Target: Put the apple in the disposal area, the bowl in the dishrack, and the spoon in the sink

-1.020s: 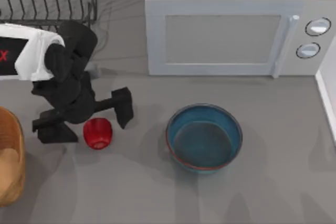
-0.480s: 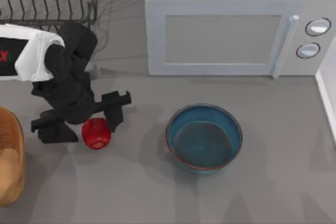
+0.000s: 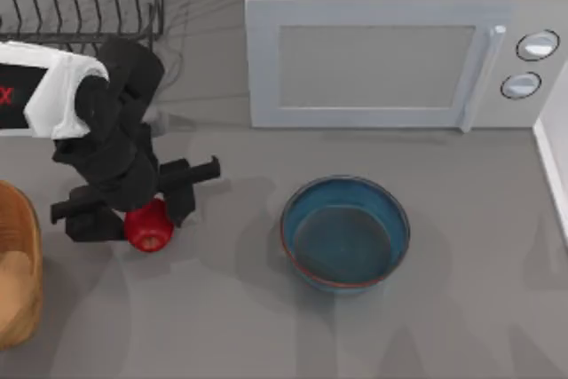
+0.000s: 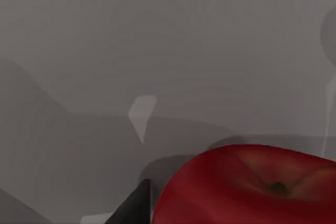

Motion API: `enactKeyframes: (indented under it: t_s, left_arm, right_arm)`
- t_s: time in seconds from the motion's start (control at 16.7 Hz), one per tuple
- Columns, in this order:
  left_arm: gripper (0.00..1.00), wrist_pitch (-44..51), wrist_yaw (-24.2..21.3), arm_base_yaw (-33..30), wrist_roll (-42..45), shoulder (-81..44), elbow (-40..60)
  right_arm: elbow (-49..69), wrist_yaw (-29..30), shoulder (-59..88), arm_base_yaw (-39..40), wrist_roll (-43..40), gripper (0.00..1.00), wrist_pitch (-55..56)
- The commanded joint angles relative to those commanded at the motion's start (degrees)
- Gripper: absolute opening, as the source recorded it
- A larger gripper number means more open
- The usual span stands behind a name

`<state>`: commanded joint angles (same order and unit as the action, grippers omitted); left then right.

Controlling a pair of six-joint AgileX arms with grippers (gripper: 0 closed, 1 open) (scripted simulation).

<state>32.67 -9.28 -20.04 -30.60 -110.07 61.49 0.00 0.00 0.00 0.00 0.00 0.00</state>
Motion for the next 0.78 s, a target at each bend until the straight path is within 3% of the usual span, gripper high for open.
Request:
enactKeyframes:
  t_s: [0.36,0.42,0.78]
  left_arm:
    - [0.00,0.0,0.0,0.0,0.0,0.0,0.0]
    - [0.00,2.0,1.9,0.7,1.2,2.1,0.3]
    - [0.00,11.9,1.9,0.6,0.9,5.1,6.9]
  right_arm:
    - [0.0,0.0,0.0,0.0,0.0,1.00,0.0]
    - [0.0,0.0,0.0,0.0,0.0,1.00,0.0]
    - [0.0,0.0,0.0,0.0,0.0,1.00,0.0]
